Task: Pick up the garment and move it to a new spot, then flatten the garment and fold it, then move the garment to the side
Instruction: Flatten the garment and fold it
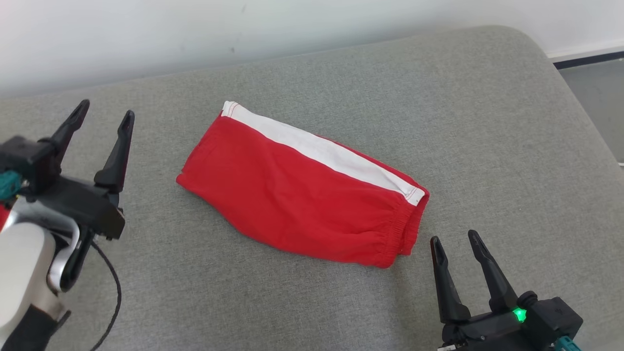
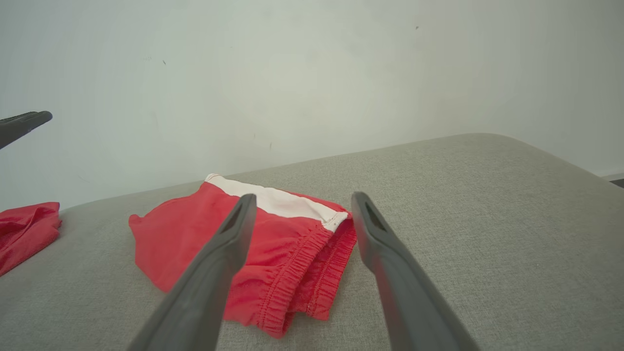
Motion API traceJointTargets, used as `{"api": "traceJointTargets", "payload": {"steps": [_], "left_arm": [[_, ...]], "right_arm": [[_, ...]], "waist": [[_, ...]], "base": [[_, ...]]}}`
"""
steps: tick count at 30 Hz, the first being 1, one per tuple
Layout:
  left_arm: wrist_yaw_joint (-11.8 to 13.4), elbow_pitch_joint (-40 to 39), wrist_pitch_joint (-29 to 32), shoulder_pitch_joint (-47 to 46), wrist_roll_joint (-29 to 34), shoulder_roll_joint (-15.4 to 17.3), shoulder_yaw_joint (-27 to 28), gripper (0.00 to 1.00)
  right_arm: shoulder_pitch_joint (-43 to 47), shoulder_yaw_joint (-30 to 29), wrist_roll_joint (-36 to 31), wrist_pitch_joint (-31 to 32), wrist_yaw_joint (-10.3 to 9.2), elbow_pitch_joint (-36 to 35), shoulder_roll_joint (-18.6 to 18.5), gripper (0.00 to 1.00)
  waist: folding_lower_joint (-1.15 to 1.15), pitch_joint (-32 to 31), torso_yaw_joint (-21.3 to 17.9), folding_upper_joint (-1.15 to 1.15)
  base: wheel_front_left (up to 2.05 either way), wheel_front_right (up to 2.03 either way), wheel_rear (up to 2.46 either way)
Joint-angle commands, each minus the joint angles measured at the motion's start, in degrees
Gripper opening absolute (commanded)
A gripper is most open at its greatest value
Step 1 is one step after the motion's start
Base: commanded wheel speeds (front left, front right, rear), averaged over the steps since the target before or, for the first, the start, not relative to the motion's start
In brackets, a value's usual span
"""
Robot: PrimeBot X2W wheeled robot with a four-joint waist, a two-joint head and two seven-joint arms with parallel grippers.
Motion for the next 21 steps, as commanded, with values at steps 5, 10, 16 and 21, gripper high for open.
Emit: {"api": "traceJointTargets", "payload": {"steps": [5, 10, 16, 21], "left_arm": [[-0.82, 1.39, 5.61, -5.02, -1.33, 0.63, -3.57, 1.0], [-0.9, 1.98, 12.69, -9.74, -4.81, 1.35, -9.54, 1.0], [-0.92, 3.24, 18.85, -13.97, -9.32, 3.35, -16.64, 1.0], [-0.9, 5.64, 24.09, -15.76, -12.8, 4.52, -21.21, 1.0]], "right_arm": [[-0.83, 0.7, -0.56, -0.03, -0.13, 0.46, 0.32, 1.0], [-1.5, 1.35, -0.66, -0.03, -0.13, 0.94, 0.4, 1.0], [-2.34, 2.19, -0.45, -0.03, -0.13, 1.71, 0.64, 1.0], [-3.1, 2.62, -0.16, -0.04, -0.13, 2.06, 0.82, 1.0]], "waist": [[0.0, 0.56, -1.21, 0.0], [0.0, 1.72, -2.61, 0.0], [0.0, 3.52, -4.66, 0.0], [0.0, 5.11, -6.27, 0.0]], "base": [[0.0, 0.0, 0.0], [0.0, 0.0, 0.0], [0.0, 0.0, 0.0], [0.0, 0.0, 0.0]]}}
